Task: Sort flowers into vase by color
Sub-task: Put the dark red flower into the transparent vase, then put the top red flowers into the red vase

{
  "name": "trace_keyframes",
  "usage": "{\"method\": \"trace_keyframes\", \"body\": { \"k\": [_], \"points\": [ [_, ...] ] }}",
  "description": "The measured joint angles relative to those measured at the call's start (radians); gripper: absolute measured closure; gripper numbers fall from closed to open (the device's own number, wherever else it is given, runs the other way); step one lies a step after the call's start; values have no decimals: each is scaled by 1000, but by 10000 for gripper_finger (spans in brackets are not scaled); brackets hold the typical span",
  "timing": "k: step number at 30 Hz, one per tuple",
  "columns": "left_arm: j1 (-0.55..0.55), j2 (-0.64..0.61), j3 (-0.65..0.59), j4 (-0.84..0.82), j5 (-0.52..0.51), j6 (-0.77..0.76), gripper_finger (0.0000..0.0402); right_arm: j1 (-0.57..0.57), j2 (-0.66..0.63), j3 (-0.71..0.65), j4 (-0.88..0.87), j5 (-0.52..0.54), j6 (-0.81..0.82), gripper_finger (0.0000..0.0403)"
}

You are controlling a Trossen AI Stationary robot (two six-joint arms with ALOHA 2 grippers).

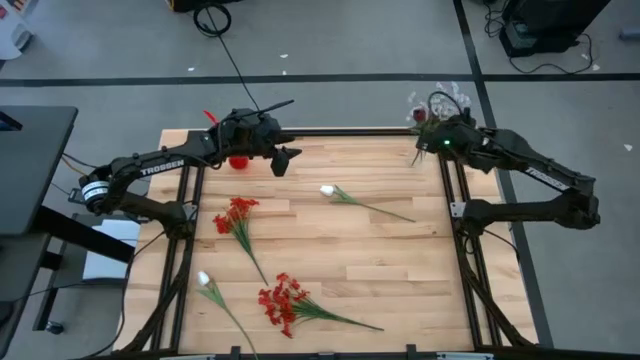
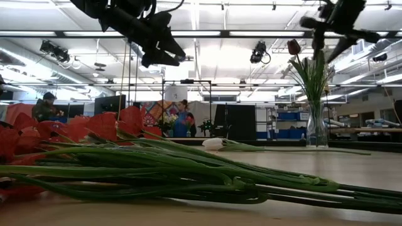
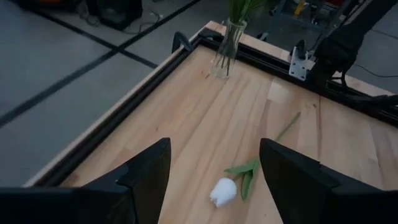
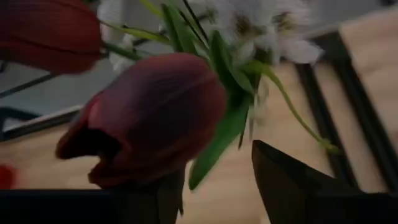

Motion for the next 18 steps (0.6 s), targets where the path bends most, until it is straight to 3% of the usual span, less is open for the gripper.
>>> {"method": "trace_keyframes", "body": {
  "k": [8,13,18],
  "points": [
    [-3,0,0,-58,0,-124,150,-34,-88,0,-44,-225,-41,202],
    [-18,0,0,-149,0,-151,150,-31,-106,0,-49,-417,-163,203],
    [-21,0,0,-284,-6,-189,150,-1,-97,0,-87,-474,-251,203]
  ]
}}
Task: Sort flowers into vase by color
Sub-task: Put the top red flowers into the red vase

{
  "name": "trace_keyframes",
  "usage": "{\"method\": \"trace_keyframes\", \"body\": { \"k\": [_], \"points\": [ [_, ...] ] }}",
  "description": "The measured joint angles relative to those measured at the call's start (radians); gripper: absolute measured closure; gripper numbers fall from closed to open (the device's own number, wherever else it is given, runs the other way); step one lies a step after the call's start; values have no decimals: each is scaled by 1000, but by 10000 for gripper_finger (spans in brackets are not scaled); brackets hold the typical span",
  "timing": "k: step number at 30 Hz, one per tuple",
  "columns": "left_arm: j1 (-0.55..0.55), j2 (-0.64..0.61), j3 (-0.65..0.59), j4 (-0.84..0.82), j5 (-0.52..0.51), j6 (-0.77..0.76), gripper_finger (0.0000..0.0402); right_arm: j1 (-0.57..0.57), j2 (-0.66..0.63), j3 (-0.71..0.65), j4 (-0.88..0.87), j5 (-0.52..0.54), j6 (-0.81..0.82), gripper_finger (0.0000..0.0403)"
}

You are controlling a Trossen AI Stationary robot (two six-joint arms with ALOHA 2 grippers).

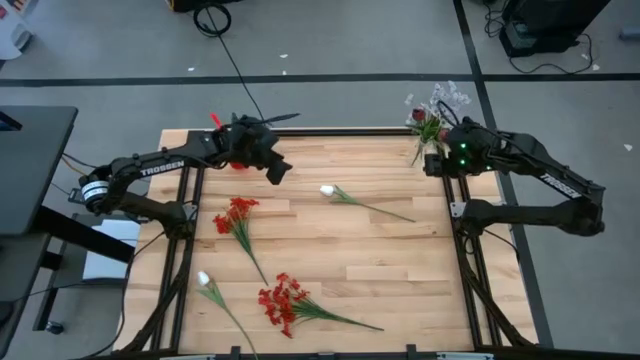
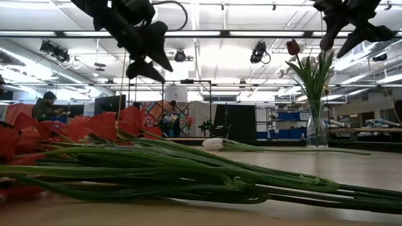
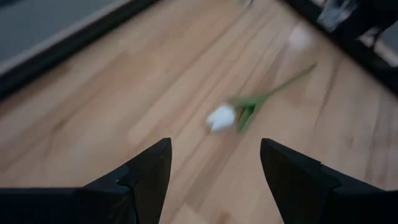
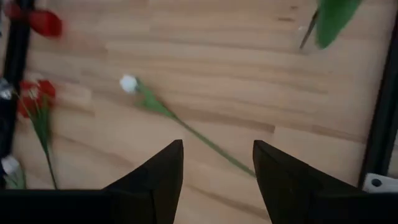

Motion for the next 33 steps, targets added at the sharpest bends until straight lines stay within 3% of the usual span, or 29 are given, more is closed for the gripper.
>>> {"method": "trace_keyframes", "body": {
  "k": [13,17,25,33],
  "points": [
    [-57,0,0,-302,-55,-139,150,242,102,0,78,-110,17,204],
    [-145,0,0,-436,-59,-382,150,332,149,0,158,-106,85,204],
    [-448,0,0,-597,-139,-867,150,434,247,0,272,-101,99,204],
    [-686,-1,-98,-568,-171,-1327,150,427,342,0,232,-49,27,180]
  ]
}}
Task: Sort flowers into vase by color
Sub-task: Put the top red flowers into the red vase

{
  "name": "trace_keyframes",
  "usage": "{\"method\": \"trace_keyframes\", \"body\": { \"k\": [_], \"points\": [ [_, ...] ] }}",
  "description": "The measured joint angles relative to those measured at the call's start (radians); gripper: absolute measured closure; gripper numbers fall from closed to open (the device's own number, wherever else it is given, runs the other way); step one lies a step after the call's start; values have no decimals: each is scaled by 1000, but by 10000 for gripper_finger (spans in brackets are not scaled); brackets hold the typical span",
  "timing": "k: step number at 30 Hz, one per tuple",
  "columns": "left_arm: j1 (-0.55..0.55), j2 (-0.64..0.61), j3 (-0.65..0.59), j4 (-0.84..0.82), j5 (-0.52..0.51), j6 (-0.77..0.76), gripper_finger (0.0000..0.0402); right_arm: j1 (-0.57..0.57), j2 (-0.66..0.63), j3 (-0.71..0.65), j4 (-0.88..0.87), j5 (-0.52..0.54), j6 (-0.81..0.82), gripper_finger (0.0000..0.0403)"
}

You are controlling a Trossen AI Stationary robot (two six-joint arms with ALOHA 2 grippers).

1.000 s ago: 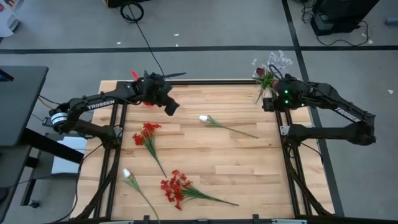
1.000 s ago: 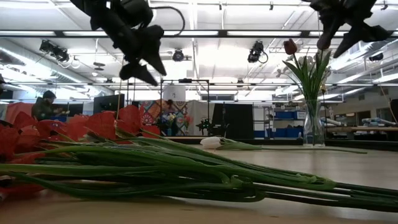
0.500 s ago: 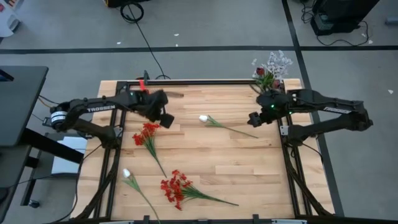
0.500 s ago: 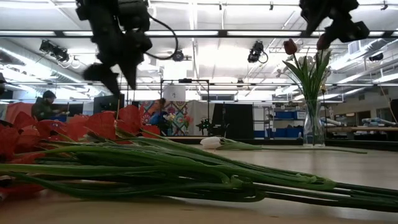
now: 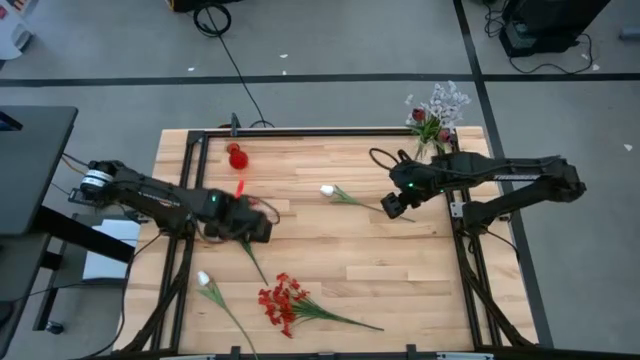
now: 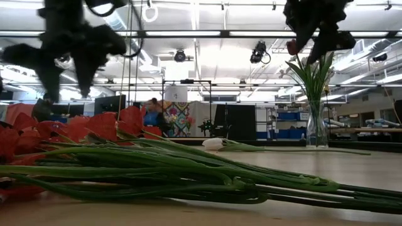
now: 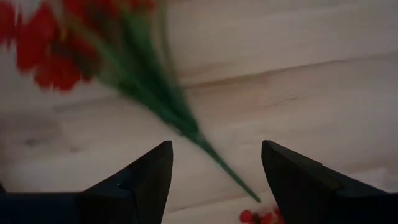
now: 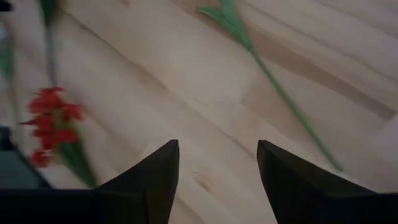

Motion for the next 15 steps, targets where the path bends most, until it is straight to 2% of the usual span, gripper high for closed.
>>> {"method": "trace_keyframes", "body": {
  "k": [6,12,15],
  "points": [
    [-74,0,-147,146,-4,-268,150,-54,75,0,-26,-30,-114,165],
    [-64,1,-272,269,-34,-384,152,-112,133,0,-25,-99,-258,163],
    [-46,1,-295,280,-40,-405,170,-130,149,0,-19,-135,-315,163]
  ]
}}
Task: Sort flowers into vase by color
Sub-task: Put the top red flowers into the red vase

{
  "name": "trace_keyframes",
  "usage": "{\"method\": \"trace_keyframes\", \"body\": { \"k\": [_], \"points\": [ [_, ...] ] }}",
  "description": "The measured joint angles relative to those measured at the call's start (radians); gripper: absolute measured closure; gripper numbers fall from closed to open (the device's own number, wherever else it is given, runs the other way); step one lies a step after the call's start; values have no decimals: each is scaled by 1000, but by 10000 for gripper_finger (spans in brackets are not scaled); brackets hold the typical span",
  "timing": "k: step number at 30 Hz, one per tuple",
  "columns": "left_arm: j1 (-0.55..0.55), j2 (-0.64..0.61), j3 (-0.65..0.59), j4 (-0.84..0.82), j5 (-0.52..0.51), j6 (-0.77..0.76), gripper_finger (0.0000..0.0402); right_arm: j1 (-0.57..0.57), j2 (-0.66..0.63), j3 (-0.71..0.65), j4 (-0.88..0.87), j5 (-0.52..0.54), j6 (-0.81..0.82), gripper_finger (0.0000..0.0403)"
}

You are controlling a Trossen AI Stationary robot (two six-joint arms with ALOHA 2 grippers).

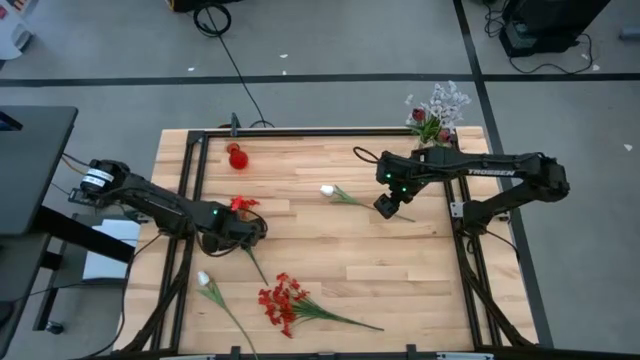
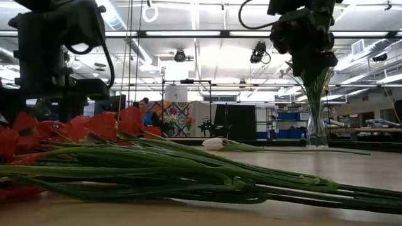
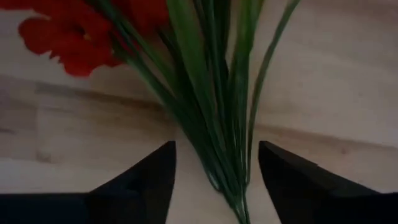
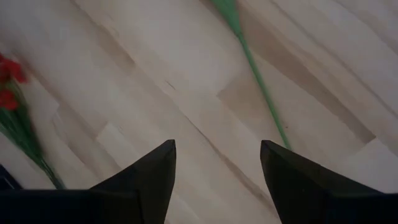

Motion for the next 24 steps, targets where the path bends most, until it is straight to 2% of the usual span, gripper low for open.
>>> {"method": "trace_keyframes", "body": {
  "k": [6,11,16,20,24],
  "points": [
    [32,1,-3,13,-53,-10,256,-22,3,0,52,-2,-33,166],
    [57,55,-3,23,-75,10,325,-21,2,0,77,20,-51,167],
    [69,102,1,134,-83,71,385,-1,2,0,76,60,-76,167],
    [69,90,11,193,-116,106,392,15,2,0,76,60,-85,167],
    [99,71,47,233,-241,229,392,27,2,0,76,63,-95,168]
  ]
}}
